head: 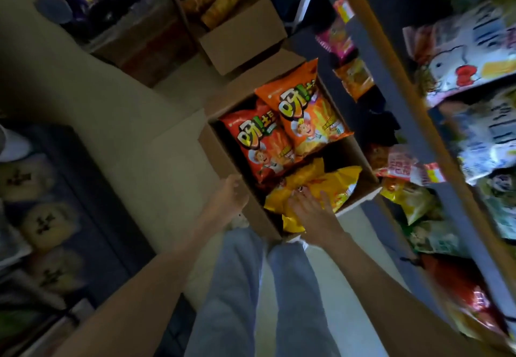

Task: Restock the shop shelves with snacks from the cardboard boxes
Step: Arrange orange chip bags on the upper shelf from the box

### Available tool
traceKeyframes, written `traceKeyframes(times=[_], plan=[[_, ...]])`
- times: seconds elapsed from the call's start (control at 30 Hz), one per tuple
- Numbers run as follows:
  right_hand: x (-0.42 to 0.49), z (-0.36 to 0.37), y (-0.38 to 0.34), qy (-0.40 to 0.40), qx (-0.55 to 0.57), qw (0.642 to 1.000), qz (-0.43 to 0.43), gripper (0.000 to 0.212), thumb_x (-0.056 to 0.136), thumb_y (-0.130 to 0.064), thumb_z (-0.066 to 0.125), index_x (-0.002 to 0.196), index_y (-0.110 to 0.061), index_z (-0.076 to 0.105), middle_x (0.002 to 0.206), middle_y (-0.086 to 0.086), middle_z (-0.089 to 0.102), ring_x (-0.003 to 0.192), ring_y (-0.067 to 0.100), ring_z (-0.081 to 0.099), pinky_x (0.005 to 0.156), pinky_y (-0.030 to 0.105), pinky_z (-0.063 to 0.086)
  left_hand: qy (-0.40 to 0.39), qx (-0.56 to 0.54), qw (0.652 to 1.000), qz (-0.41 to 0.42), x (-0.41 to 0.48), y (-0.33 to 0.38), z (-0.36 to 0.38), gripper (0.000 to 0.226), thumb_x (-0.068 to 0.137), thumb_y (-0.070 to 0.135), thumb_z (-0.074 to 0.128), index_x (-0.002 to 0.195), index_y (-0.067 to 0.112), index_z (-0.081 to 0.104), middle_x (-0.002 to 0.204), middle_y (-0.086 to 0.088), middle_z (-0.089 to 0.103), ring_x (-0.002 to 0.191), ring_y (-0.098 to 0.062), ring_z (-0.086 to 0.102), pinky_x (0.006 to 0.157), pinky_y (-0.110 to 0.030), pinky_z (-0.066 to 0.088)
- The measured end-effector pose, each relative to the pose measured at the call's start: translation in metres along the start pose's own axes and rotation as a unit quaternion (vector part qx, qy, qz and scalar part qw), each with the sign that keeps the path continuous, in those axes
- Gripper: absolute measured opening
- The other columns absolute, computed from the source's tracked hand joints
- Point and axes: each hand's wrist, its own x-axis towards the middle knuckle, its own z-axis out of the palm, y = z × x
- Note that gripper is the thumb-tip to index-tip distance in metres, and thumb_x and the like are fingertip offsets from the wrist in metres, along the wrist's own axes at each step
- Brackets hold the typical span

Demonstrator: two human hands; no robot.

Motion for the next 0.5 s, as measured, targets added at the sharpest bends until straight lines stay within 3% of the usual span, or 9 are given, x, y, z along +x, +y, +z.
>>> traceKeyframes(times=[0.07,0.13,0.23,0.3,0.37,0.43,0.5], plan=[[0.016,0.010,0.011,0.047,-0.019,0.999,-0.017,0.096,0.043,-0.021,0.092,0.131,-0.015,0.057,0.139,0.010,0.053,0.134,0.029,0.045,0.111,0.052,0.016,-0.008,0.006,1.000,-0.019,0.008,-0.003,0.013,0.054,0.091,0.014,0.062,0.140,0.009,0.041,0.125,-0.008,0.054,0.104,-0.021,0.058,0.079,-0.024,0.043],[0.028,0.019,0.024,0.095,-0.008,0.994,-0.047,0.089,0.025,-0.025,0.094,0.110,-0.016,0.069,0.118,0.007,0.067,0.118,0.029,0.061,0.104,0.050,0.020,-0.014,-0.022,0.999,-0.035,0.013,-0.001,0.026,0.056,0.090,0.011,0.063,0.141,0.009,0.041,0.128,-0.011,0.052,0.110,-0.022,0.056,0.084,-0.026,0.044],[0.037,0.017,0.042,0.122,0.025,0.989,-0.081,0.082,0.035,-0.039,0.092,0.109,-0.020,0.064,0.113,0.002,0.068,0.114,0.026,0.062,0.105,0.050,0.018,-0.037,-0.097,0.993,-0.063,0.018,0.008,0.040,0.058,0.089,0.005,0.064,0.142,0.006,0.039,0.135,-0.015,0.046,0.118,-0.024,0.051,0.090,-0.028,0.043],[0.036,0.001,0.052,0.141,0.069,0.984,-0.080,0.075,0.051,-0.043,0.088,0.117,-0.021,0.058,0.115,0.001,0.063,0.114,0.026,0.058,0.106,0.044,0.017,-0.056,-0.156,0.983,-0.079,0.021,0.014,0.044,0.057,0.090,0.009,0.064,0.141,0.006,0.039,0.135,-0.013,0.046,0.117,-0.021,0.050,0.087,-0.025,0.041],[0.034,-0.020,0.064,0.130,0.208,0.969,-0.039,0.071,0.069,-0.043,0.081,0.129,-0.021,0.049,0.125,0.002,0.056,0.121,0.024,0.049,0.107,0.037,0.022,-0.058,-0.240,0.965,-0.089,0.021,0.020,0.043,0.052,0.089,0.020,0.068,0.135,0.012,0.046,0.129,-0.008,0.053,0.117,-0.020,0.054,0.083,-0.020,0.043],[0.029,-0.045,0.074,0.124,0.408,0.904,0.036,0.074,0.072,-0.042,0.080,0.134,-0.026,0.042,0.127,0.000,0.054,0.119,0.020,0.048,0.103,0.039,0.038,-0.051,-0.323,0.941,-0.088,0.022,0.024,0.039,0.062,0.077,0.035,0.075,0.130,0.018,0.047,0.120,-0.001,0.058,0.120,-0.019,0.055,0.079,-0.014,0.046],[0.025,-0.070,0.081,0.139,0.595,0.787,0.080,0.081,0.069,-0.041,0.082,0.136,-0.032,0.037,0.123,-0.009,0.056,0.115,0.016,0.054,0.098,0.041,0.046,-0.078,-0.345,0.933,-0.064,0.026,0.026,0.034,0.085,0.066,0.045,0.081,0.138,0.024,0.040,0.130,0.000,0.053,0.124,-0.015,0.051,0.086,-0.017,0.046]])
